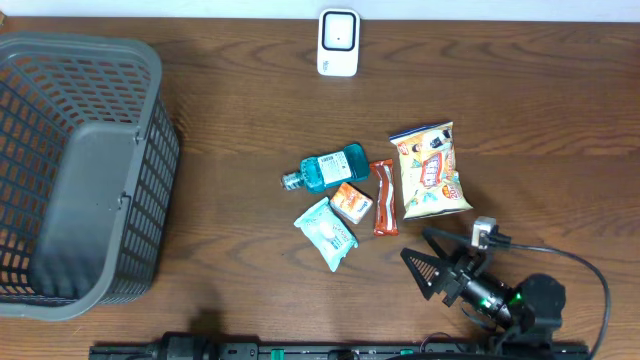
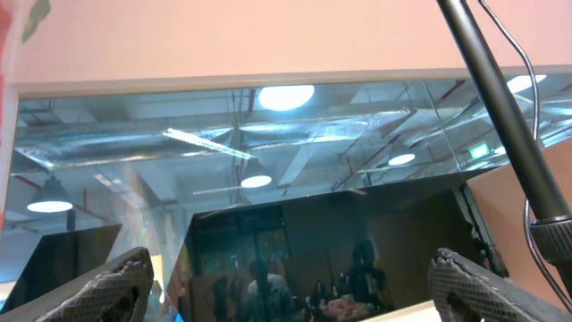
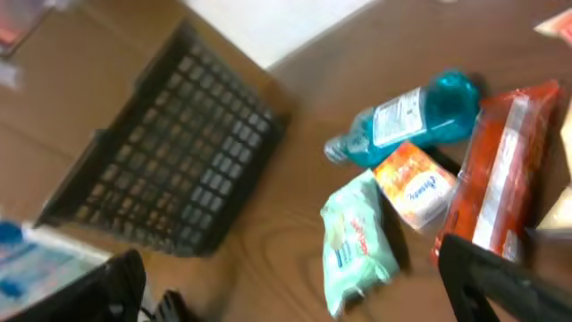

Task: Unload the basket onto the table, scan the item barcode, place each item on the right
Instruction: 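Move the right gripper over the red snack bar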

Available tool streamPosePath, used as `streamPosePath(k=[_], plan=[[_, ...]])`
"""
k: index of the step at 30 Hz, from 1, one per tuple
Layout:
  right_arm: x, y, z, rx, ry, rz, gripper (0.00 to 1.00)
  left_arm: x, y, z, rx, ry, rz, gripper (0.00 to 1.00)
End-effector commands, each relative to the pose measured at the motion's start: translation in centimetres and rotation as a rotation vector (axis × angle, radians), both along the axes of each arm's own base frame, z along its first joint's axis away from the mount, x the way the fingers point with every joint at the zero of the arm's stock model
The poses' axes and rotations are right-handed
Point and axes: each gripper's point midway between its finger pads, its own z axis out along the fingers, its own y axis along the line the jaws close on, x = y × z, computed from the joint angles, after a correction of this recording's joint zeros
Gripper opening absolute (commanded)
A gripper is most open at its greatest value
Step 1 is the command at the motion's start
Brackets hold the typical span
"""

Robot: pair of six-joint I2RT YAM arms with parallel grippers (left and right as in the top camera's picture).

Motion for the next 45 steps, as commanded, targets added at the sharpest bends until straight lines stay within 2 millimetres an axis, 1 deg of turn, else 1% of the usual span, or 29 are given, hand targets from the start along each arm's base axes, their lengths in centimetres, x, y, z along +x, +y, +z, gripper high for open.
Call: streamPosePath(k=[1,5,9,11,14,16,17,18,20,21,22,24,25,26,27,29,32,34,38,42,45], plan=[[0.8,-1.3,3.5,-0.140,-0.109,-0.087,0.99,-0.7,-0.2,-0.1,0.005,-0.017,-0.008,0.98],[1.7,-3.5,5.0,-0.270,-0.032,-0.213,0.99,-0.6,-0.2,-0.1,0.005,-0.013,-0.008,0.98],[2.9,-4.9,6.0,-0.352,0.075,-0.272,0.99,-0.4,-0.2,-0.2,0.005,-0.009,-0.008,0.98],[3.7,-5.1,6.0,-0.397,0.147,-0.266,0.99,-0.4,-0.2,-0.2,0.005,-0.008,-0.008,0.98],[5.1,-4.6,5.5,-0.473,0.213,-0.256,0.99,-0.4,-0.2,-0.2,0.005,-0.008,-0.008,0.98],[6.0,-3.7,5.1,-0.527,0.246,-0.244,0.99,-0.4,-0.2,-0.2,0.005,-0.008,-0.008,0.98],[6.4,-2.9,4.9,-0.549,0.249,-0.222,0.99,-0.4,-0.2,-0.2,0.005,-0.008,-0.008,0.98],[6.8,-1.6,4.9,-0.570,0.226,-0.172,0.99,-0.4,-0.2,-0.2,0.005,-0.008,-0.008,0.98],[7.2,2.1,5.2,-0.588,0.125,-0.016,0.99,-0.4,-0.2,-0.2,0.005,-0.008,-0.008,0.98],[7.4,5.3,4.9,-0.606,0.042,0.106,0.99,-0.4,-0.2,-0.2,0.005,-0.008,-0.008,0.98],[7.7,6.3,4.6,-0.614,0.027,0.134,0.99,-0.4,-0.2,-0.2,0.005,-0.008,-0.008,0.98],[8.6,7.4,3.9,-0.643,-0.013,0.158,0.41,-0.4,-0.2,-0.2,0.005,-0.008,-0.008,0.98],[9.4,7.4,3.4,-0.663,-0.016,0.138,0.23,-0.4,-0.2,-0.2,0.005,-0.008,-0.008,0.98],[10.4,7.2,2.8,-0.687,-0.007,0.101,0.10,-0.4,-0.2,-0.2,0.005,-0.008,-0.008,0.98],[11.4,6.8,2.1,-0.705,0.014,0.056,0.01,-0.4,-0.2,-0.2,0.005,-0.008,-0.008,0.98],[13.4,5.2,0.3,-0.740,0.105,-0.091,0.01,-0.4,-0.2,-0.2,0.005,-0.008,-0.008,0.98],[14.8,3.4,-2.4,-0.771,0.225,-0.231,0.01,-0.4,-0.2,-0.2,0.005,-0.007,-0.008,0.98],[15.2,3.4,-4.1,-0.766,0.280,-0.244,0.01,-0.4,-0.2,-0.2,0.005,-0.007,-0.008,0.98],[15.9,3.5,-6.9,-0.789,0.333,-0.235,0.01,-0.2,-0.2,-0.3,0.006,-0.003,-0.008,0.98],[16.7,3.1,-8.7,-0.803,0.366,-0.268,0.01,0.2,-0.2,-0.4,0.006,0.004,-0.008,0.98],[17.1,2.2,-9.1,-0.800,0.397,-0.331,0.01,0.4,-0.3,-0.5,0.006,0.006,-0.008,0.98]])
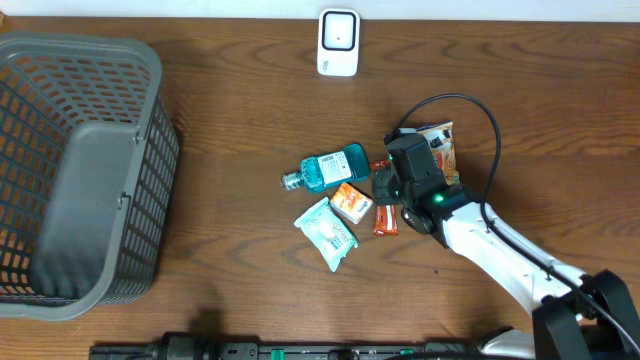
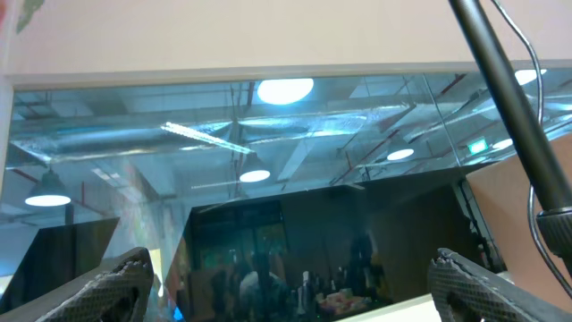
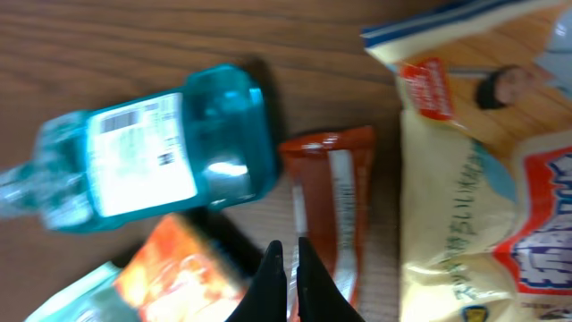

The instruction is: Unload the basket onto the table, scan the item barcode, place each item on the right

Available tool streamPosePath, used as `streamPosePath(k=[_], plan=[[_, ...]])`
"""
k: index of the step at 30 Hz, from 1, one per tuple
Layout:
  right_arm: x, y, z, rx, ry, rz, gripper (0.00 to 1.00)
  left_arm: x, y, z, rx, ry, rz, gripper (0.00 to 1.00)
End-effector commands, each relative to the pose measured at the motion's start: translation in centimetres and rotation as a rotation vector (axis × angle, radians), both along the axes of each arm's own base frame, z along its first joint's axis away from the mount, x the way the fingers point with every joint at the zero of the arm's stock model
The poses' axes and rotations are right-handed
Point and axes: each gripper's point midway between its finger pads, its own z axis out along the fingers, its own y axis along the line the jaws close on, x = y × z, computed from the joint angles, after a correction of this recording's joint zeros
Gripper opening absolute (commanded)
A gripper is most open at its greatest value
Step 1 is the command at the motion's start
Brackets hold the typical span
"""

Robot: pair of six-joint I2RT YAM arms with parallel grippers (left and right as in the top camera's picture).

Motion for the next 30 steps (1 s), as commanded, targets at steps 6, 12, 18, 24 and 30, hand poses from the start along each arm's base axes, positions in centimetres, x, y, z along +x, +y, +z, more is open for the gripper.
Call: streamPosePath(k=[6,12,18,24,30], plan=[[0.9,-2.0,-0.2,-0.015,0.007,-0.125,0.01,0.0,-0.2,-0.2,0.003,-0.008,-0.007,0.98],[-0.3,-1.4,-2.8,-0.043,0.089,-0.093,0.01,0.0,-0.2,-0.2,0.003,-0.008,-0.007,0.98],[-0.9,-1.2,-6.3,-0.072,0.169,-0.080,0.01,0.0,-0.2,-0.2,0.003,-0.008,-0.007,0.98],[-2.9,-0.5,-6.4,-0.095,0.227,0.009,0.01,0.0,-0.2,-0.2,0.003,-0.008,-0.007,0.98],[-0.8,-1.1,2.0,-0.071,0.025,-0.046,0.01,0.1,-0.2,-0.2,0.003,-0.007,-0.007,0.98]])
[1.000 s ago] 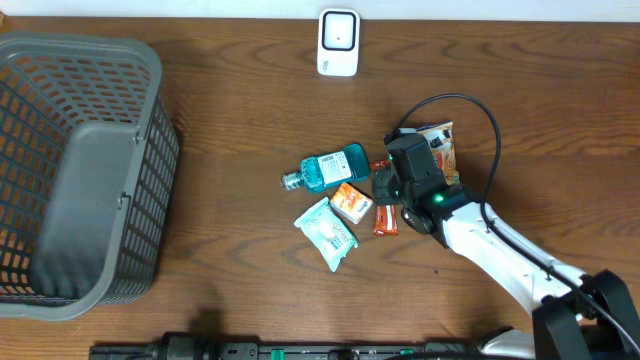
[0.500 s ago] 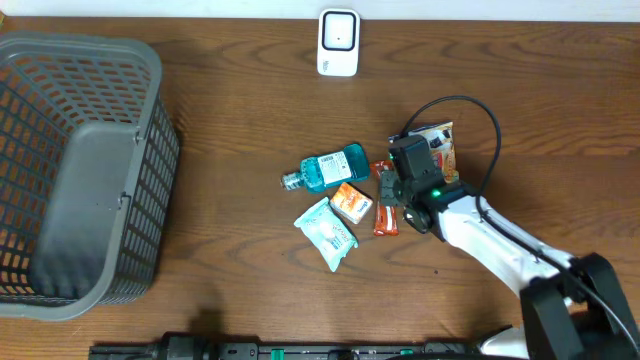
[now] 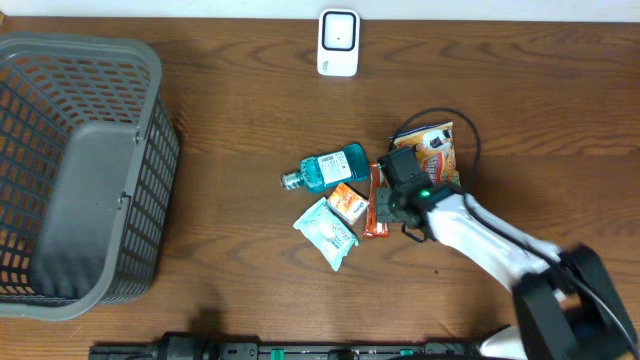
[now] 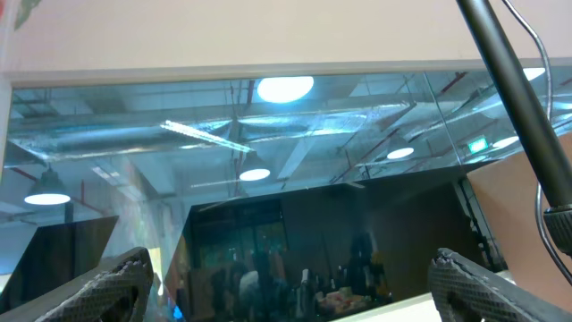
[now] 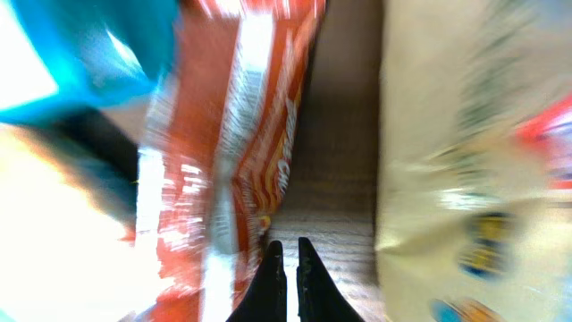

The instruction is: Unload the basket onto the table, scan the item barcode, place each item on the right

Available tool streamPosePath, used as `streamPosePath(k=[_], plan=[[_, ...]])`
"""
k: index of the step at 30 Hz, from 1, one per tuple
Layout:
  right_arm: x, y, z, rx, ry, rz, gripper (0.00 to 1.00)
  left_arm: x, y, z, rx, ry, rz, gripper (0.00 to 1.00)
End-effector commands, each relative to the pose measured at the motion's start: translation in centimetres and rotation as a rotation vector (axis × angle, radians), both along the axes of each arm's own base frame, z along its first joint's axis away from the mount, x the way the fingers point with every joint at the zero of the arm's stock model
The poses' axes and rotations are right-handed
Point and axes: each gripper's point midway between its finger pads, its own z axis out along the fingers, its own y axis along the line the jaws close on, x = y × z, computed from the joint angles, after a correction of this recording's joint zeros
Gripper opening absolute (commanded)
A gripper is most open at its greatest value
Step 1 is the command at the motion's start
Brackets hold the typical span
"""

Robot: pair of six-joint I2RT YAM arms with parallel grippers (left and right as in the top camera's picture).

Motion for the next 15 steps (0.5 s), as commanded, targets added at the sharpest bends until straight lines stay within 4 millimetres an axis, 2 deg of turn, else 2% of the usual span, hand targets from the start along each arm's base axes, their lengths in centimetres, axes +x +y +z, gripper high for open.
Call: streamPosePath(k=[1,3,6,11,15], plan=[[3.4,0.1,7.5,0.040,-0.239,-0.033,0.01,-0.5,-0.2,-0.1,0.003,-0.011,-0.007,0.98],[4.3,-0.5,9.6,0.033,-0.324,-0.065,0.01,-0.5,-0.2,-0.1,0.003,-0.011,-0.007,0.98],[4.7,-0.3,8.9,0.027,-0.322,-0.067,0.01,-0.5,-0.2,-0.1,0.003,-0.012,-0.007,0.98],[5.4,0.8,4.0,0.015,-0.235,-0.043,0.01,-0.5,-0.2,-0.1,0.003,-0.012,-0.007,0.98],[4.1,1.7,-0.3,0.018,-0.106,-0.004,0.01,-0.5,-0.2,-0.1,0.003,-0.011,-0.007,0.98]])
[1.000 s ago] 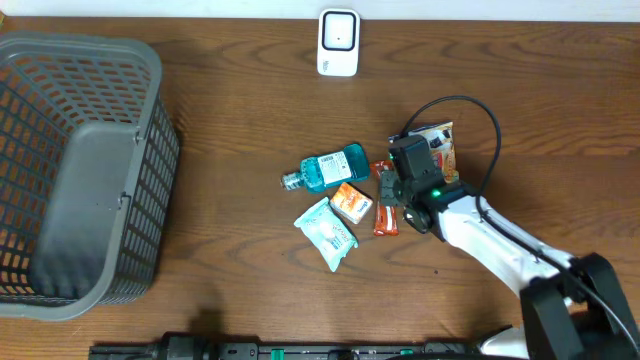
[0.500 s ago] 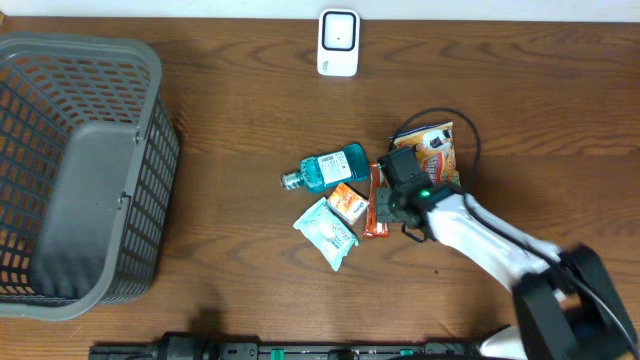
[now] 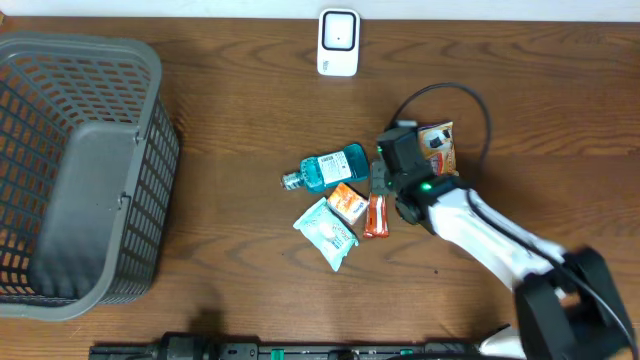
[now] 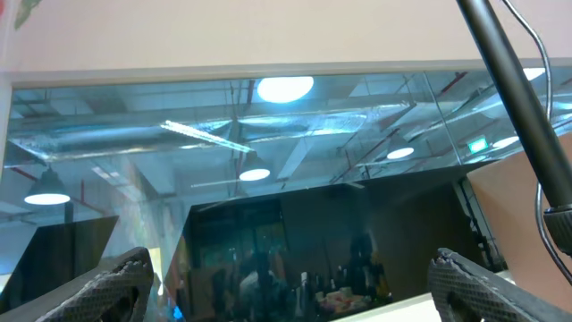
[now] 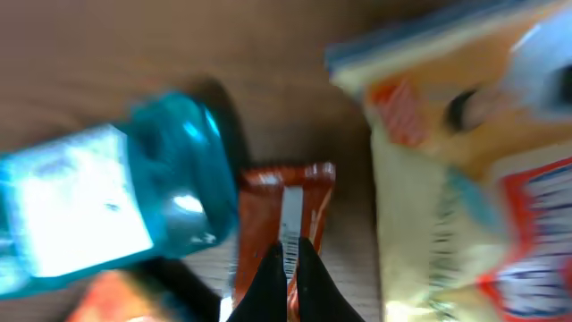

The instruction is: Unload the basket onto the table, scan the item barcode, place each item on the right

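A white barcode scanner (image 3: 339, 42) stands at the table's far edge. A red snack bar (image 3: 375, 217) (image 5: 268, 215) lies between a teal bottle (image 3: 325, 168) (image 5: 80, 215) and a yellow chips bag (image 3: 440, 145) (image 5: 465, 179). My right gripper (image 3: 378, 180) (image 5: 287, 243) is shut, its tips over the bar's far half along the white seam. It cannot be told whether they touch the wrapper. My left gripper (image 4: 288, 270) is open with nothing in it, aimed up at a window, and is out of the overhead view.
An orange packet (image 3: 348, 203) and a pale green wipes pack (image 3: 326, 232) lie just left of the red bar. A large grey basket (image 3: 150, 170) fills the left end of the table. The right arm's cable loops above the chips bag.
My right gripper, still shut, was very close over the bar's middle beside the chips bag. Now it is farther back over the bar's far half, and the bottle shows again. Left arm unchanged.
My right gripper was open at the table's near edge, facing the cluster of items. Then it was shut above the red bar's far end. Then it was low at the bar, whose near end had shifted left. Now it sits over the far half.
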Available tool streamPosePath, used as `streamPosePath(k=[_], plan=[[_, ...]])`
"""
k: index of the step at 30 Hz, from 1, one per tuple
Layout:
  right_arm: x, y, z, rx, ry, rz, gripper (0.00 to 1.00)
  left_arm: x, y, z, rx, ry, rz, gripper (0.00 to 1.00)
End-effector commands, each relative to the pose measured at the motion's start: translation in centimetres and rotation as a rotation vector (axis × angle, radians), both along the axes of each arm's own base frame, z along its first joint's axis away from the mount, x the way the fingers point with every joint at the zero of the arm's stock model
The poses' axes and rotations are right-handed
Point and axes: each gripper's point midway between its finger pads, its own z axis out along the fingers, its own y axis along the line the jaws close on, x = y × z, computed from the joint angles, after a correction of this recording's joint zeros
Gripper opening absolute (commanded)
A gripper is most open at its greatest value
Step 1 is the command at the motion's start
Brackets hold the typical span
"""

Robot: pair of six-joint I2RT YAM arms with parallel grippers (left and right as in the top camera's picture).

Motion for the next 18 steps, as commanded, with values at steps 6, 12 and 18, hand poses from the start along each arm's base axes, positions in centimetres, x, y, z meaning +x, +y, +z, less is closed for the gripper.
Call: streamPosePath(k=[6,12,18], plan=[[-3.1,0.2,-4.8,-0.017,0.202,0.045,0.01,-0.5,-0.2,-0.1,0.003,-0.010,-0.007,0.98],[-1.8,0.9,1.9,0.044,0.080,0.053,0.01,-0.5,-0.2,-0.1,0.003,-0.010,-0.007,0.98],[-0.8,1.0,4.7,0.072,-0.019,0.043,0.01,-0.5,-0.2,-0.1,0.003,-0.010,-0.007,0.98]])
